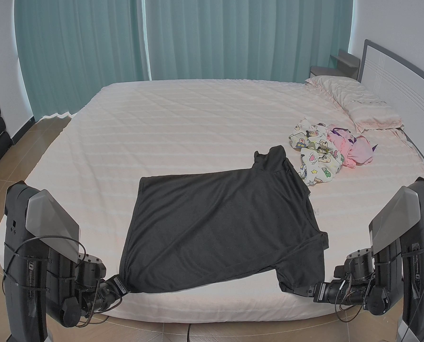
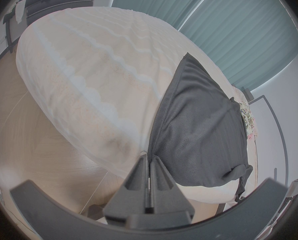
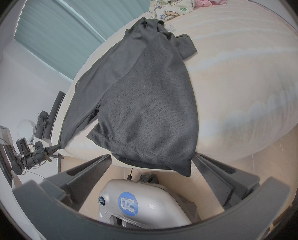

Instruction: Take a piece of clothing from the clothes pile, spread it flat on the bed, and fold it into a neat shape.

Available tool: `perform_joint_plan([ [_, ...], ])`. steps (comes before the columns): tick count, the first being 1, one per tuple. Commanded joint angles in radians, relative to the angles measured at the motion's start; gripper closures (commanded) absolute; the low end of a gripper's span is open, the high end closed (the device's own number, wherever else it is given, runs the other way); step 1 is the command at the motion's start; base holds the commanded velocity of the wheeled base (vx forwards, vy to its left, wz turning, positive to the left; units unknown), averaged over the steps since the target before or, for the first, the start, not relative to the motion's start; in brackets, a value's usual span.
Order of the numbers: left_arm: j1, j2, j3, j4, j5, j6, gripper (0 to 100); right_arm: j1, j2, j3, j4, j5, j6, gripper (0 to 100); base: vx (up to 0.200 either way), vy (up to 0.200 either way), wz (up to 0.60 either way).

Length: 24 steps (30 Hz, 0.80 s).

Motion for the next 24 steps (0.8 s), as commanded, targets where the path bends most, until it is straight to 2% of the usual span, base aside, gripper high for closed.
perform_joint_plan([
  [1,-0.001,0.009,-0.005,-0.018,0.014,-0.002,100,-0.002,-0.001,-0.014,-0.014,0.001,0.015,0,0.0,0.0,0.0],
  [4,-0.003,0.015,-0.011,-0.018,0.028,-0.002,100,-0.002,-0.001,-0.014,-0.014,0.001,0.018,0,0.0,0.0,0.0],
  [5,-0.003,0.015,-0.011,-0.018,0.031,-0.002,100,-0.002,-0.003,-0.014,-0.014,-0.001,0.018,100,0.0,0.0,0.0],
  [17,-0.003,0.009,-0.016,-0.018,0.031,-0.011,100,-0.007,-0.047,0.038,-0.014,-0.005,-0.002,100,0.0,0.0,0.0],
  [20,0.005,0.002,-0.016,-0.018,0.029,-0.015,100,-0.022,-0.086,0.087,-0.014,-0.004,-0.062,100,0.0,0.0,0.0],
  [24,0.008,-0.019,-0.007,-0.018,0.031,-0.045,100,-0.047,-0.09,0.087,-0.011,-0.004,-0.087,100,0.0,0.0,0.0],
])
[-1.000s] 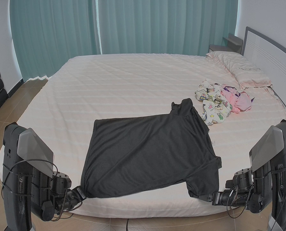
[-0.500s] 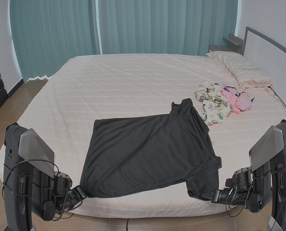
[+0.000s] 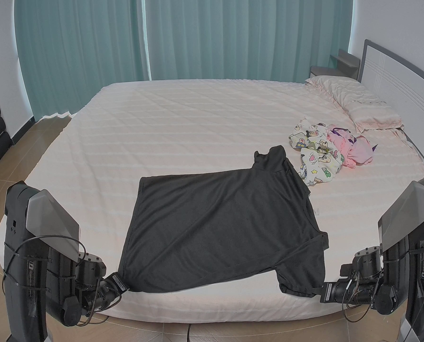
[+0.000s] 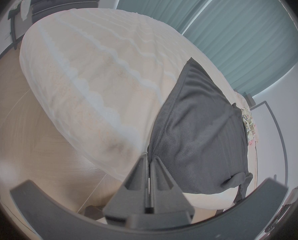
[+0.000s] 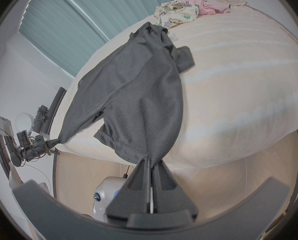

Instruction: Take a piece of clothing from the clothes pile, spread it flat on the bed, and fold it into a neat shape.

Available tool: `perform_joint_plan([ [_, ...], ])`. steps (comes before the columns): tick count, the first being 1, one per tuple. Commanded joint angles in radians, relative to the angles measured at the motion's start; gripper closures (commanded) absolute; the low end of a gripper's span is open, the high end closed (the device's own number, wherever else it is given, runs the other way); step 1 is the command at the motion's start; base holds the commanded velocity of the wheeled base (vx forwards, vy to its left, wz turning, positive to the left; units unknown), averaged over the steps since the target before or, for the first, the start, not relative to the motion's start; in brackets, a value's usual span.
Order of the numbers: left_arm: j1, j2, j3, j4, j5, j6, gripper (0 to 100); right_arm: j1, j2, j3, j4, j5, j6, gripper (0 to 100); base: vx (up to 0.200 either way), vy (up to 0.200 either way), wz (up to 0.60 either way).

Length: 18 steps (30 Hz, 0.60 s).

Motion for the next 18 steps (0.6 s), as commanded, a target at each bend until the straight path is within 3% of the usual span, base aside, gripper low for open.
perform_joint_plan([
  [1,0.003,-0.033,0.012,-0.018,0.003,-0.019,100,-0.025,-0.026,0.023,-0.009,0.001,-0.012,100,0.0,0.0,0.0],
  [9,0.017,-0.128,0.066,-0.018,0.007,-0.031,100,-0.03,-0.179,0.023,0.26,0.001,-0.127,100,0.0,0.0,0.0],
  [14,0.017,-0.14,0.092,-0.018,0.013,-0.023,100,-0.018,-0.219,0.023,0.346,0.001,-0.14,100,0.0,0.0,0.0],
  [18,0.016,-0.129,0.092,-0.018,0.079,0.001,100,-0.011,-0.23,0.023,0.395,0.001,-0.183,100,0.0,0.0,0.0],
])
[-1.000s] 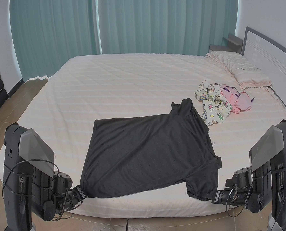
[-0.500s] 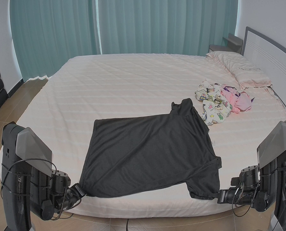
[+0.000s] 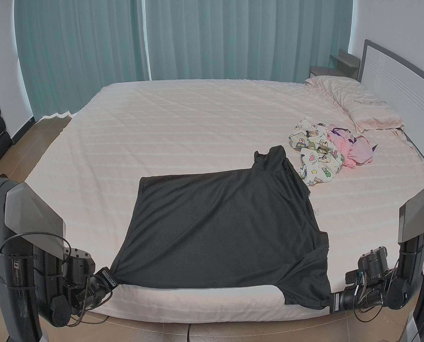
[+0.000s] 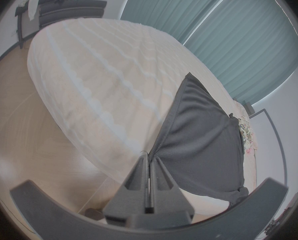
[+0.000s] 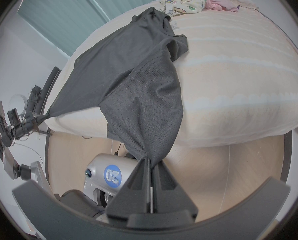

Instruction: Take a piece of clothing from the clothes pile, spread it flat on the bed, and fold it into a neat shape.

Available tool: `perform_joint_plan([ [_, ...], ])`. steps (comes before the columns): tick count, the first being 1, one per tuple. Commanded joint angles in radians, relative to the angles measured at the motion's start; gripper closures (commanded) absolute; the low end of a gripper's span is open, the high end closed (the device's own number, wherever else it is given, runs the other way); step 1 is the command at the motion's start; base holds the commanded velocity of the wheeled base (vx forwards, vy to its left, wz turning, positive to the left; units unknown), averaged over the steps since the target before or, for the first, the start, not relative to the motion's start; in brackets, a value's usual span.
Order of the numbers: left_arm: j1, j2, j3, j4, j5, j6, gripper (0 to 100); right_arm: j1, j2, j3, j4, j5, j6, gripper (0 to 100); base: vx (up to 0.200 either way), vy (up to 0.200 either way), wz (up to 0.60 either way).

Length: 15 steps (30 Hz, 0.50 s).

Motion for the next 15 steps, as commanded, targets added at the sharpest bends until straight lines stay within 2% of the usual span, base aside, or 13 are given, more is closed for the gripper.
perform_joint_plan([
  [1,-0.001,-0.009,0.018,-0.016,0.032,0.028,100,0.009,-0.053,0.018,0.042,0.0,-0.026,100,0.0,0.0,0.0],
  [10,-0.006,-0.019,0.019,0.037,0.034,0.042,100,0.034,-0.157,0.018,0.211,-0.001,-0.073,100,0.0,0.0,0.0],
  [11,-0.007,-0.024,0.019,0.051,0.034,0.042,100,0.059,-0.169,0.018,0.237,-0.01,-0.073,100,0.0,0.0,0.0],
  [15,-0.024,-0.088,0.019,0.151,0.034,0.043,100,0.075,-0.188,0.018,0.254,-0.089,-0.073,100,0.0,0.0,0.0],
])
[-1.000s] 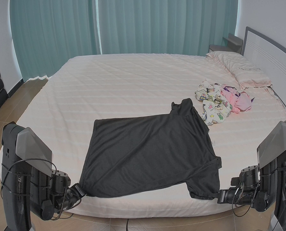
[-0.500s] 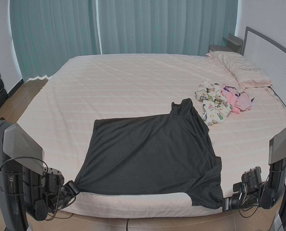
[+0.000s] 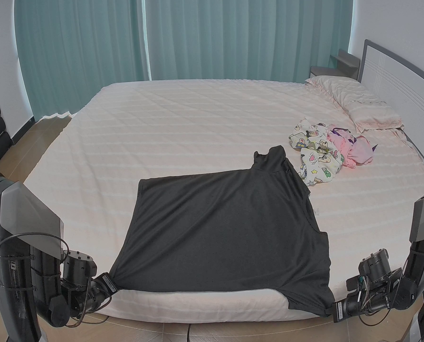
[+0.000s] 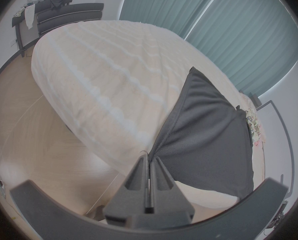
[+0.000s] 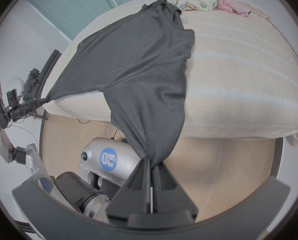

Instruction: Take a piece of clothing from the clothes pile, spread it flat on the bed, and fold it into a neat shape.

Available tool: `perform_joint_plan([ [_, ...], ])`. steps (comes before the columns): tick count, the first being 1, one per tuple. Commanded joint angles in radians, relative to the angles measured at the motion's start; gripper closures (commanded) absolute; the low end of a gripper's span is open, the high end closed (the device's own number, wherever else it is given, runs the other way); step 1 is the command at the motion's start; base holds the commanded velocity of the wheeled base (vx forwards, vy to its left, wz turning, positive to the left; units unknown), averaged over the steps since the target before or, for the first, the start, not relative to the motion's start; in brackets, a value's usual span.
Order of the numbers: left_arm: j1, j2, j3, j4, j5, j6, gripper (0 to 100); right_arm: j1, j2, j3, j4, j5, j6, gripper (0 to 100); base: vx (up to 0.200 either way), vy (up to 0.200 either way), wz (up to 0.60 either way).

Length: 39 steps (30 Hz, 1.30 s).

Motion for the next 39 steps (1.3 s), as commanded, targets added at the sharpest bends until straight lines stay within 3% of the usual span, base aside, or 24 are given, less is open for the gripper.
perform_joint_plan([
  [1,-0.016,-0.074,0.016,0.073,0.0,0.004,100,0.023,-0.051,0.017,0.018,-0.048,-0.001,100,0.0,0.0,0.0],
  [5,-0.039,-0.167,0.015,0.204,-0.003,0.021,100,0.04,-0.083,0.013,0.104,-0.067,-0.002,100,0.0,0.0,0.0],
  [12,-0.044,-0.157,0.016,0.241,-0.001,0.044,100,0.057,-0.123,0.017,0.127,-0.075,-0.005,100,0.0,0.0,0.0],
  [21,-0.113,-0.173,0.015,0.396,-0.012,0.046,100,0.042,-0.218,0.011,0.208,-0.09,-0.014,100,0.0,0.0,0.0],
  [29,-0.131,-0.178,0.016,0.455,-0.021,0.049,100,0.04,-0.254,-0.024,0.349,-0.09,-0.05,100,0.0,0.0,0.0],
  [39,-0.136,-0.29,0.005,0.484,-0.052,0.053,100,-0.009,-0.292,-0.073,0.352,-0.088,-0.048,100,0.0,0.0,0.0],
])
